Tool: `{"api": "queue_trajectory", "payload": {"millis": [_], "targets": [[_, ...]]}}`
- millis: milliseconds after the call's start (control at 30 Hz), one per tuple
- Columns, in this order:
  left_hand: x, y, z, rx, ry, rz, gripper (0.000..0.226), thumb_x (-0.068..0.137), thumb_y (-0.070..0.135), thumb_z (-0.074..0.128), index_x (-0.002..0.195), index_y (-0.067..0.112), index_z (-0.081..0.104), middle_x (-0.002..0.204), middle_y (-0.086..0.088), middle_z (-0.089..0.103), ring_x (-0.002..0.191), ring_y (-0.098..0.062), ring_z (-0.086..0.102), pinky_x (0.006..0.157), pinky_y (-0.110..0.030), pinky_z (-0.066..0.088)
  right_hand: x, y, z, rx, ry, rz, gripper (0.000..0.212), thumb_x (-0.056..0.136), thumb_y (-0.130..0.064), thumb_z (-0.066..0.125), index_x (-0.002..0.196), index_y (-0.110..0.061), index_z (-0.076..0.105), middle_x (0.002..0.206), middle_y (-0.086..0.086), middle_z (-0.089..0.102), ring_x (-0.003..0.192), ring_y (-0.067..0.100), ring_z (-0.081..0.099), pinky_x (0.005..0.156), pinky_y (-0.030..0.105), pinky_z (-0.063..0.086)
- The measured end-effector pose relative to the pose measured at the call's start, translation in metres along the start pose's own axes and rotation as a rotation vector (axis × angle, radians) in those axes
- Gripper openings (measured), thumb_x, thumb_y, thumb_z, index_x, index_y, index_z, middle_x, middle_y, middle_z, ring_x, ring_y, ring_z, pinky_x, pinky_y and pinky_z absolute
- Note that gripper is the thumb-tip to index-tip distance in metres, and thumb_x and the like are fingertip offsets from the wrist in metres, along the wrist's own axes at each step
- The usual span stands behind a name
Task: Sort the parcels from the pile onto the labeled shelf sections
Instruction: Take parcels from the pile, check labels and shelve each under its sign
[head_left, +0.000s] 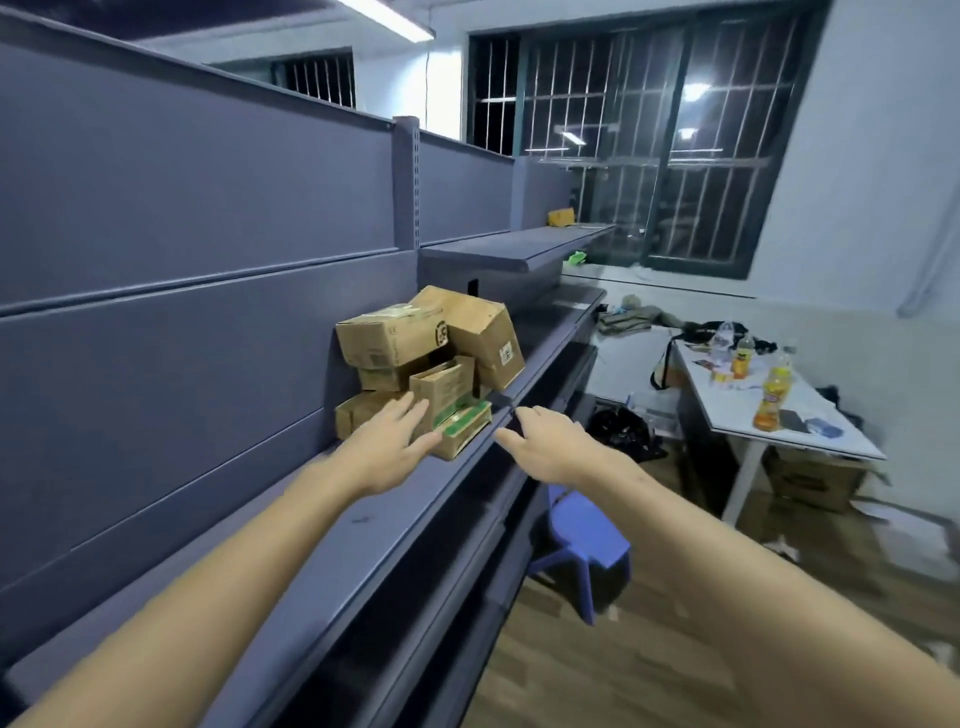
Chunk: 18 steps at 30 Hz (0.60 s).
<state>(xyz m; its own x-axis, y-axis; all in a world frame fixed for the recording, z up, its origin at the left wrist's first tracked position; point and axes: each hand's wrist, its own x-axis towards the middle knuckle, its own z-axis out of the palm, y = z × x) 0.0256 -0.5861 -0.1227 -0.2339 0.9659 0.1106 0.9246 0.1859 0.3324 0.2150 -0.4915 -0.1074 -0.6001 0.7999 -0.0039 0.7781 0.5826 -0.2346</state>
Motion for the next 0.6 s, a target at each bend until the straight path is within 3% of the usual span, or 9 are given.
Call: {"api": "queue_trajectory", "payload": {"millis": [100, 200, 300, 467, 600], "targets": [[0.069, 0.004, 0.004, -0.038, 0.004, 0.021, 0.062, 0.101, 0.043, 0.031, 0.153, 0.015, 0.011, 0.161, -0.005, 0.002, 0.148, -0.019, 0.003, 0.118, -0.032, 0.008, 0.061, 0.019, -0.016, -0.011, 0.03, 0.006, 0.04, 0.098, -0.05, 0.03, 0.105, -0.013, 0.044, 0.121, 0.014, 0.051, 0.115, 0.036, 0.046, 0.099, 0.05, 0.037], [0.125, 0.002, 0.004, -0.111, 0.003, -0.003, 0.061, 0.101, 0.041, 0.033, 0.153, 0.017, 0.012, 0.161, -0.005, 0.002, 0.147, -0.02, 0.006, 0.119, -0.035, 0.016, 0.118, 0.028, -0.029, 0.038, 0.068, -0.033, 0.047, 0.097, -0.049, 0.032, 0.12, -0.011, 0.048, 0.124, 0.015, 0.053, 0.116, 0.035, 0.048, 0.101, 0.05, 0.039], [0.167, -0.014, 0.006, -0.147, 0.019, -0.066, 0.062, 0.1, 0.045, 0.033, 0.153, 0.019, 0.012, 0.161, -0.004, 0.001, 0.148, -0.017, 0.004, 0.118, -0.032, 0.007, 0.172, 0.034, -0.03, 0.078, 0.054, -0.081, 0.049, 0.098, -0.047, 0.033, 0.129, -0.011, 0.046, 0.128, 0.016, 0.052, 0.118, 0.035, 0.049, 0.102, 0.048, 0.039], [0.224, -0.055, 0.007, -0.189, 0.125, -0.208, 0.062, 0.1, 0.046, 0.033, 0.153, 0.02, 0.014, 0.161, -0.006, -0.004, 0.148, -0.02, -0.001, 0.118, -0.034, 0.005, 0.274, 0.04, -0.026, 0.22, 0.022, -0.163, 0.052, 0.1, -0.046, 0.034, 0.138, -0.01, 0.041, 0.136, 0.017, 0.048, 0.125, 0.034, 0.044, 0.103, 0.042, 0.039], [0.266, -0.087, 0.01, -0.249, 0.228, -0.406, 0.062, 0.097, 0.05, 0.037, 0.152, 0.032, 0.014, 0.159, -0.007, -0.016, 0.146, -0.03, -0.01, 0.117, -0.045, 0.005, 0.365, 0.038, -0.022, 0.339, 0.0, -0.25, 0.056, 0.101, -0.043, 0.036, 0.146, -0.009, 0.032, 0.149, 0.012, 0.04, 0.133, 0.029, 0.04, 0.106, 0.037, 0.034]]}}
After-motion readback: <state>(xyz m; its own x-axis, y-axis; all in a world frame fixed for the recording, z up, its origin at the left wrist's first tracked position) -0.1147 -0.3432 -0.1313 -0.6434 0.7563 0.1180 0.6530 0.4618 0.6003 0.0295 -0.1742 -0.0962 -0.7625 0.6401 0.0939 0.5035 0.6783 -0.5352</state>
